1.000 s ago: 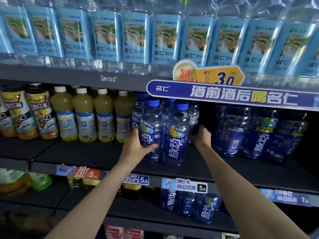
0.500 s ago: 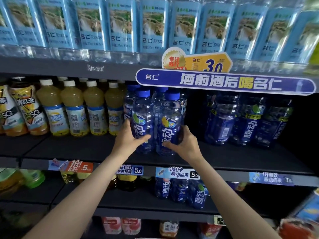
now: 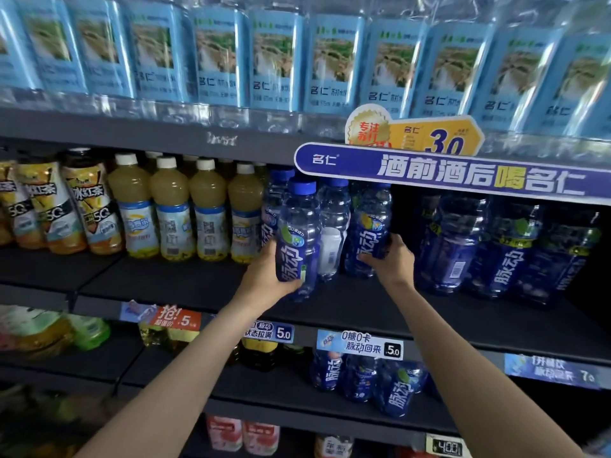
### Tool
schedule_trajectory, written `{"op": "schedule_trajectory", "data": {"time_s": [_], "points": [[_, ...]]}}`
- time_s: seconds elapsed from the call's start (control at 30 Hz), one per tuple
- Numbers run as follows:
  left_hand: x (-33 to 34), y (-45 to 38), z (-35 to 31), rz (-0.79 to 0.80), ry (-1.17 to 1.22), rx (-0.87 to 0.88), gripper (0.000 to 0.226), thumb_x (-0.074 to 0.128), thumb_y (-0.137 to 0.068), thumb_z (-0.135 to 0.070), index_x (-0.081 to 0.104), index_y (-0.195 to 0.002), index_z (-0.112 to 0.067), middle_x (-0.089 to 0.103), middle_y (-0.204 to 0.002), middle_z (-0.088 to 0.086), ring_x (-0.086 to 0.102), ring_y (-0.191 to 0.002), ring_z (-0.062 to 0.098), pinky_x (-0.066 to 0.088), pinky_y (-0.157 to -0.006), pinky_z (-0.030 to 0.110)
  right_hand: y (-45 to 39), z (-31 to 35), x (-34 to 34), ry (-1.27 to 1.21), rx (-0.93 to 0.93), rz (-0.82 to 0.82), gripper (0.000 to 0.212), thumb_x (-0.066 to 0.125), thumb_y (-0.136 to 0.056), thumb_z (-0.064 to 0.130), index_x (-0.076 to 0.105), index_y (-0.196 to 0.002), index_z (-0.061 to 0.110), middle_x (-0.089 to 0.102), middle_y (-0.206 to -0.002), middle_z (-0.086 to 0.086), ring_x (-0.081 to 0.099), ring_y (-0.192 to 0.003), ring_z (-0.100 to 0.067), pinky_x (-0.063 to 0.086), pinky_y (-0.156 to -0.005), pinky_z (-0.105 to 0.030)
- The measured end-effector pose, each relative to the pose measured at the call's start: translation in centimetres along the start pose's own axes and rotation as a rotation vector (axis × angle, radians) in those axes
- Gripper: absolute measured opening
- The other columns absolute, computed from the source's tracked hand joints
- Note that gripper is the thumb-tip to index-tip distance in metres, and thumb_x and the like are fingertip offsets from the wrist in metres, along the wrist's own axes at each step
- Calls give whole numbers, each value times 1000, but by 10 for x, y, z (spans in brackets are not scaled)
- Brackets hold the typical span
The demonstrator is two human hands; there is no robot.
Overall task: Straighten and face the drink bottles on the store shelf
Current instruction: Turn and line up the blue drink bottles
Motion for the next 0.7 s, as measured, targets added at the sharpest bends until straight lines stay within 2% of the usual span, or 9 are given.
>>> {"op": "schedule_trajectory", "data": {"time_s": [0.13,0.27,0.33,0.4,0.47,0.53,0.57,0.63,0.7], "points": [[-1,5,2,13,-6,-11,75,74,-78,-16,31,-139,-17,50,-132,3,52,-119,20,45,-98,39,-8,3,13,30,45,23,59,78,-78,20,46,-122,-2,61,-118,-21,56,-111,-36,45,-83,-40],[5,13,-9,5,38,41,63,72,-80,-14,36,-132,-17,53,-123,-2,59,-101,13,50,-88,32,-4,-6,21,-38,83,78,59,71,-83,13,41,-132,-3,58,-125,-21,53,-117,-35,41,-91,-36],[16,14,-18,19,54,67,63,72,-80,-16,36,-132,-17,53,-124,-3,60,-97,13,51,-87,34,8,-8,13,-216,97,64,51,69,-86,19,48,-128,1,60,-120,-13,57,-114,-28,43,-89,-32],[29,13,-26,20,62,90,67,72,-79,-19,35,-135,-18,51,-130,0,59,-106,19,50,-90,41,29,-3,7,-557,116,124,28,61,-91,29,58,-111,10,63,-109,-3,60,-108,-22,46,-89,-33],[43,9,-37,8,51,115,68,72,-80,-20,35,-136,-16,49,-134,3,55,-115,22,47,-95,39,47,7,2,-796,108,219,17,53,-95,30,59,-103,17,66,-105,1,62,-102,-16,49,-88,-28],[55,6,-50,-4,22,154,68,72,-81,-21,35,-137,-14,48,-137,4,50,-121,20,42,-96,28,57,23,-9,-682,-37,277,24,61,-90,25,54,-111,17,63,-106,8,61,-97,-6,51,-81,-17],[59,4,-56,-11,7,175,67,71,-81,-21,36,-138,-14,47,-137,4,49,-122,19,39,-93,23,58,27,-12,-532,-110,268,39,69,-85,21,50,-118,16,62,-106,9,60,-94,-4,49,-79,-15],[57,3,-63,-65,-38,202,62,70,-82,-17,40,-136,-13,45,-134,6,48,-120,21,34,-90,16,54,22,-11,-308,-157,188,61,79,-75,16,46,-126,10,63,-110,2,59,-93,-8,46,-80,-18],[44,2,-62,-187,-90,218,57,71,-80,-10,47,-131,-11,43,-128,12,46,-118,27,37,-96,24,50,17,-12,-261,-140,98,63,80,-74,15,47,-127,5,65,-112,-7,61,-96,-17,47,-80,-21]]}}
Point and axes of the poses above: each hand's wrist, its own y-axis away from the middle knuckle, its own x-axis out of the palm, z = x × y, the point moved 10 cm from there along -y, towards the middle knuckle
